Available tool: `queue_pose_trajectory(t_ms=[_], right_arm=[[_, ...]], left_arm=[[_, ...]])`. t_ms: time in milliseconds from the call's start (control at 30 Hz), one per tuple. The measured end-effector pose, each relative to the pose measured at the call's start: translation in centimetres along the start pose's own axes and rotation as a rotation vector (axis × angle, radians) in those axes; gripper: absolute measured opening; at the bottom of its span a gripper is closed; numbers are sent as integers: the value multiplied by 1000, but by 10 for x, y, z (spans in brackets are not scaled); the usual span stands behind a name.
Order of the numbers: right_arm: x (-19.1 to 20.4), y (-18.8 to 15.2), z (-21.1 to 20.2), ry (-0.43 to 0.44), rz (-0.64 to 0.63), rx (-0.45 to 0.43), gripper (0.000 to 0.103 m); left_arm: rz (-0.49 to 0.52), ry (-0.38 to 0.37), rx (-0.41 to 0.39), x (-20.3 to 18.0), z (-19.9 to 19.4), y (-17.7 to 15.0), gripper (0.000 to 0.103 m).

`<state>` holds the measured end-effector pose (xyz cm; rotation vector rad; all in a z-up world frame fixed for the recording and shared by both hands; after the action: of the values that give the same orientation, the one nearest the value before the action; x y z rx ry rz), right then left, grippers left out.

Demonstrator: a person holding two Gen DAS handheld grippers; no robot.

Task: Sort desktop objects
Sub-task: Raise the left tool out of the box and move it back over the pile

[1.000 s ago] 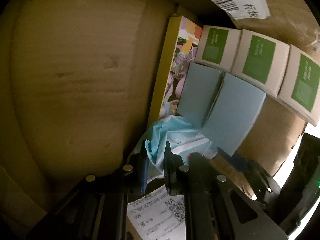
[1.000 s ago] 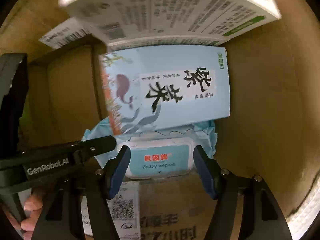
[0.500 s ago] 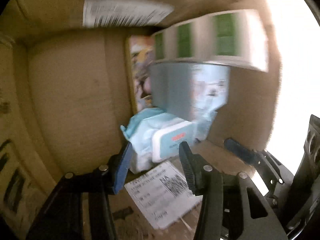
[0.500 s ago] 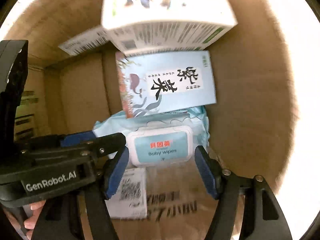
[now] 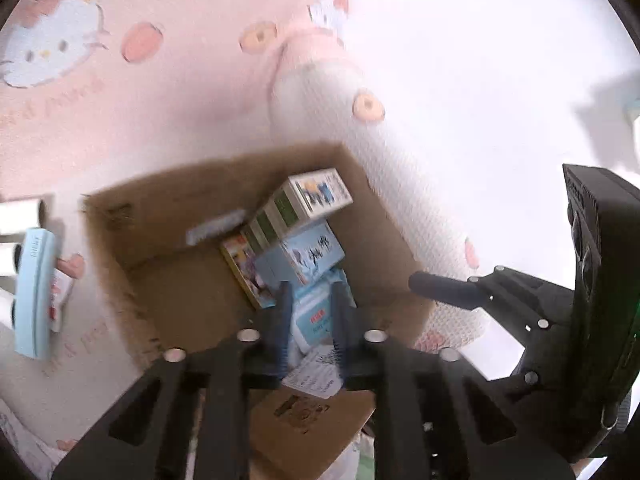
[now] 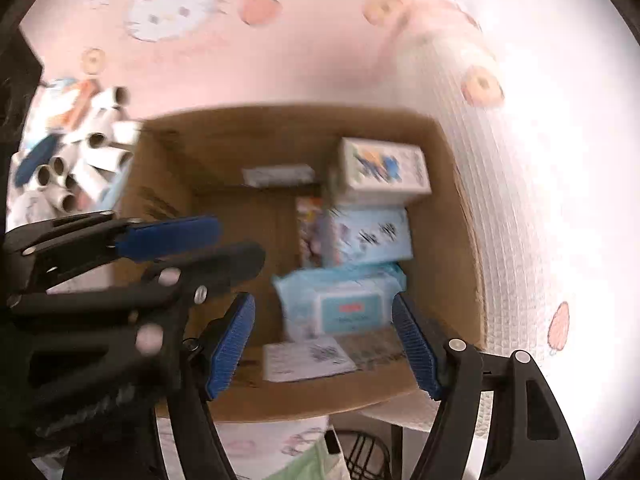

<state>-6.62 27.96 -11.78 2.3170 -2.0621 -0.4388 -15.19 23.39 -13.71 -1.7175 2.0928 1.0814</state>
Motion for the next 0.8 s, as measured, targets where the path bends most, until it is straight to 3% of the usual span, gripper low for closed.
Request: queue_pose_trajectory(t_ms=[133,333,533,800], right_arm=[[29,4,-12,-4,-41,-59,70],[68,15,-27,-29,-71,-171,70],[120,28,-27,-8,-111,-210,70],[183,47,-9,7,-147,-197,70]], left_arm=[[2,-17,-131,19,-27,-6,12],[43,85,-314,59,-103,1,12],[92,183,-404,122,-141,-3,12],[-62,177,-466,203,-188,-1,12]])
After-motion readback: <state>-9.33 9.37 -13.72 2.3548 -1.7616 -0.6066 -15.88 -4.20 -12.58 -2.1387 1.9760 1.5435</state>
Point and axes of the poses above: each gripper's, at about its wrist camera, not at the fingertips, and z roughly the way its jaws point, x to its left, y to its top, the point moved 10 cm from there along z, roughly the way its jaws point, and after that the axes turned 4 degrees about x, right-handed, at the moved point
